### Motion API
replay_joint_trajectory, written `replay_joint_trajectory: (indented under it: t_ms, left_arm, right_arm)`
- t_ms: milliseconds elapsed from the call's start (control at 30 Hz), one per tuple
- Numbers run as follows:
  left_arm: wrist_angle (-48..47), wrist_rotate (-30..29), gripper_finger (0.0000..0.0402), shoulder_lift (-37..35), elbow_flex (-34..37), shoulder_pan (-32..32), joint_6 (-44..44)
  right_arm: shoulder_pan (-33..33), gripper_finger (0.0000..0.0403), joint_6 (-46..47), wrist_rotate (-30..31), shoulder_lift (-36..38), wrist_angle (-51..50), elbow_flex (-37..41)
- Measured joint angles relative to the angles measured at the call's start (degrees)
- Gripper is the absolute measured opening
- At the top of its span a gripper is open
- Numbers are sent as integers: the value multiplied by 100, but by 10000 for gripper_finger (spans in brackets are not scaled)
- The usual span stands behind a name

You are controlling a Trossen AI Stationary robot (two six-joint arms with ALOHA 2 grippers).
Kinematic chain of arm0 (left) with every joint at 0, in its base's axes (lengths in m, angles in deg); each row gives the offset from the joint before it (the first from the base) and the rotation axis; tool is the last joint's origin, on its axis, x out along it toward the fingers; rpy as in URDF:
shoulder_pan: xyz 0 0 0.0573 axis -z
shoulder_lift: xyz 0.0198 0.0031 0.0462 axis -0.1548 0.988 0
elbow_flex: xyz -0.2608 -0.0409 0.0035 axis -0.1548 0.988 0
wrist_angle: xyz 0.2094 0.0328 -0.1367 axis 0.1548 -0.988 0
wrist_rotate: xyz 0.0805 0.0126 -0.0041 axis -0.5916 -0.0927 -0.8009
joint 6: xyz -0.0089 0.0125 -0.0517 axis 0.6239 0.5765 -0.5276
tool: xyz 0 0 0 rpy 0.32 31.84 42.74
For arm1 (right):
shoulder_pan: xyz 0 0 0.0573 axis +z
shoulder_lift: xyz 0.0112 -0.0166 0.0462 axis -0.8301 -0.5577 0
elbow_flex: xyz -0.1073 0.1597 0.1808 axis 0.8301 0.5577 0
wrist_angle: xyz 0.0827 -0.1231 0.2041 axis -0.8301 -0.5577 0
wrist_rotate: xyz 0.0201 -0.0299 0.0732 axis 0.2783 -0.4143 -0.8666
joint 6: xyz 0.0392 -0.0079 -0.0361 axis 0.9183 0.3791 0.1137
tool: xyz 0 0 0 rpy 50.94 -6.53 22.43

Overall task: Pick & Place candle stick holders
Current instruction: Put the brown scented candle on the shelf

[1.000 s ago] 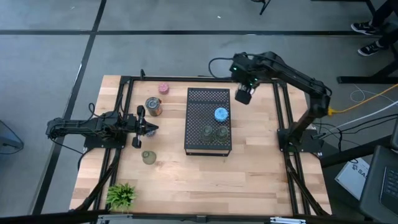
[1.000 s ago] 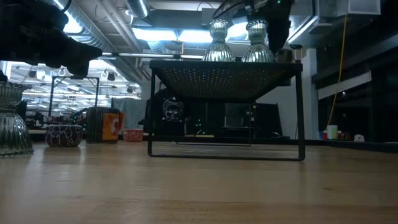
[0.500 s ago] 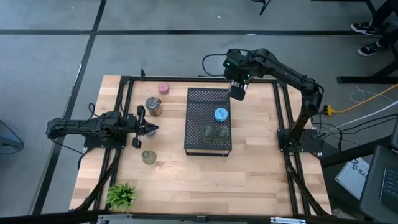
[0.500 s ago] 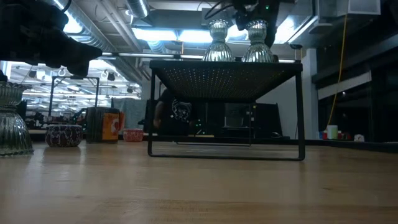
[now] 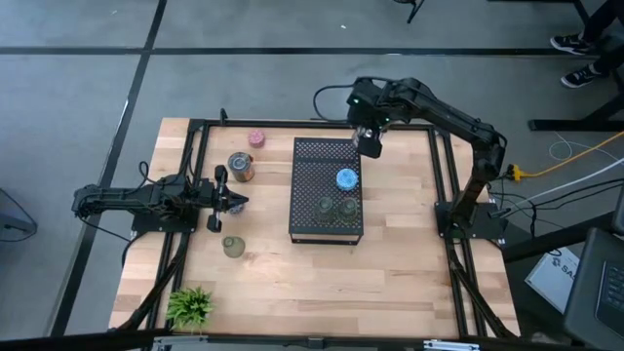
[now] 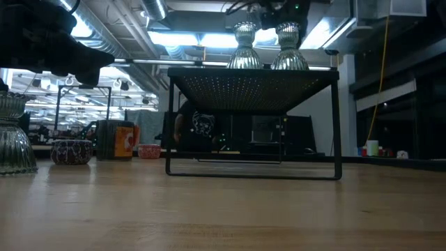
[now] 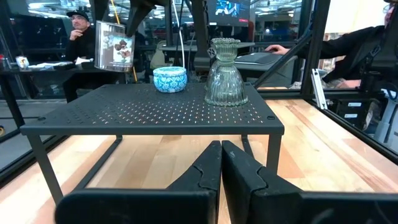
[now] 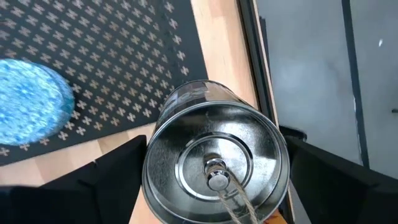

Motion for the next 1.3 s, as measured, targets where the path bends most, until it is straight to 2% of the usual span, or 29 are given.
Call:
replay_joint_trajectory:
  t_ms: [300, 800, 1300]
  left_arm:
    - [0, 0, 6, 0, -2, 0, 0]
    - [0, 0, 6, -1, 0, -2, 1]
    - [0, 0, 6, 0, 0, -2, 2]
  right_arm:
    - [209, 352, -168, -417, -1, 513, 0]
    - [294, 352, -256, -557, -446, 774, 0]
    - [327, 363, -336, -588, -476, 953, 2]
